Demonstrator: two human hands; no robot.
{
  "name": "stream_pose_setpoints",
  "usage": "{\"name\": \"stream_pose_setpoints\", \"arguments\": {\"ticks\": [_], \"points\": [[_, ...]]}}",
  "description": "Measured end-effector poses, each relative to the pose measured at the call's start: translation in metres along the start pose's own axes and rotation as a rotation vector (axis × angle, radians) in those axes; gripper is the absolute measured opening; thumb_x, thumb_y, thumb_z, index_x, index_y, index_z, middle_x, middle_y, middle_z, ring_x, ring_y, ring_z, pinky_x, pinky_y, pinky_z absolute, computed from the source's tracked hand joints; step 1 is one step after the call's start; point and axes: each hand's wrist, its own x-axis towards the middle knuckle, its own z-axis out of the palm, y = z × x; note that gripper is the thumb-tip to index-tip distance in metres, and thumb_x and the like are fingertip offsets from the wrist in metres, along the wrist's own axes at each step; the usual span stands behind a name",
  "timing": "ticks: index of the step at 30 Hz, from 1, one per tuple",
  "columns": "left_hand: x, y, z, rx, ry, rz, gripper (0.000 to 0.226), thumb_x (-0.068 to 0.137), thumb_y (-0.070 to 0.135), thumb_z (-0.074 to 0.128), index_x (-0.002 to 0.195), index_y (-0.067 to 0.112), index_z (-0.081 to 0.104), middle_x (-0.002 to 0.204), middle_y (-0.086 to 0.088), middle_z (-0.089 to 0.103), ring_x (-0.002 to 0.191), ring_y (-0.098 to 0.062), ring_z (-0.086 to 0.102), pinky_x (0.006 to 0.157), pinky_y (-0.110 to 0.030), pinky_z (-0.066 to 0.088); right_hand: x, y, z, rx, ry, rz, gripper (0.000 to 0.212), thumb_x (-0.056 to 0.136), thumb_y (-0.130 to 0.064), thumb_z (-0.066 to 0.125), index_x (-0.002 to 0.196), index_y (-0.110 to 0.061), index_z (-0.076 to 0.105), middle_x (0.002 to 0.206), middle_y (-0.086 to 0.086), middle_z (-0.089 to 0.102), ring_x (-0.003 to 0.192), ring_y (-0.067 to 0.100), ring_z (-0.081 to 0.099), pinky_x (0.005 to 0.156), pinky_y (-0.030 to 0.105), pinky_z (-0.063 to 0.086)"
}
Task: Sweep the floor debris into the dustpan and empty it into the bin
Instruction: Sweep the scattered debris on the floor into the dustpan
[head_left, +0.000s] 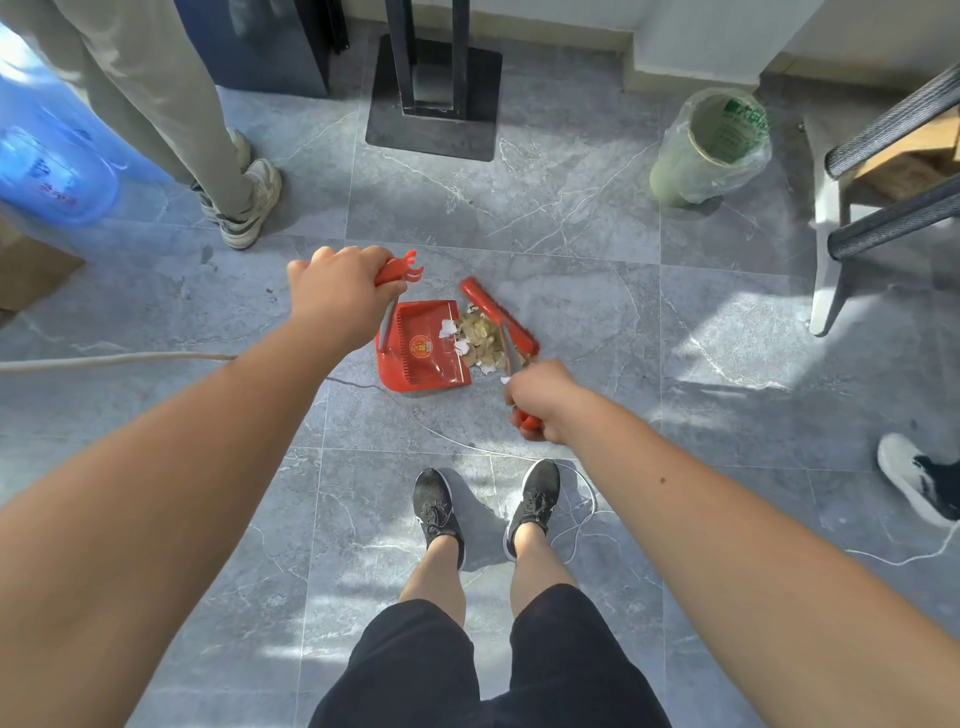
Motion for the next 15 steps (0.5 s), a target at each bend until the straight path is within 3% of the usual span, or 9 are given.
{"name": "stream_pose_setpoints", "arguments": {"ticks": [6, 10, 15], "points": [[0.004, 0.001, -0.001, -0.017, 0.007, 0.017, 0.028, 0.099, 0.051, 0.051, 0.105, 0.029, 0.066, 0.101, 0.000, 0.069, 0.104, -0.033, 0.057, 0.082, -0.044, 0.031, -0.008, 0.025, -0.010, -0.047, -0.008, -0.040, 0.028, 0.086, 0.006, 0.052, 0.113, 0.005, 0.057, 0.072, 0.017, 0.053, 0.029, 0.013, 0.044, 0.035, 0.018, 0.035], [0.004, 0.004, -0.003, -0.037, -0.016, 0.007, 0.026, 0.098, 0.050, 0.053, 0.104, 0.028, 0.066, 0.098, 0.000, 0.068, 0.100, -0.033, 0.060, 0.083, -0.044, 0.034, -0.015, 0.034, -0.021, -0.029, -0.023, -0.073, 0.029, 0.082, 0.008, 0.052, 0.109, 0.007, 0.062, 0.064, 0.012, 0.048, 0.038, 0.017, 0.044, 0.038, 0.019, 0.032], [0.005, -0.001, -0.006, -0.079, -0.059, 0.015, 0.024, 0.096, 0.051, 0.056, 0.105, 0.030, 0.065, 0.100, 0.001, 0.068, 0.099, -0.033, 0.062, 0.086, -0.046, 0.043, -0.021, 0.032, -0.038, 0.032, -0.007, -0.075, 0.023, 0.081, 0.009, 0.054, 0.101, 0.000, 0.061, 0.056, 0.009, 0.046, 0.038, 0.017, 0.040, 0.039, 0.018, 0.030]]}}
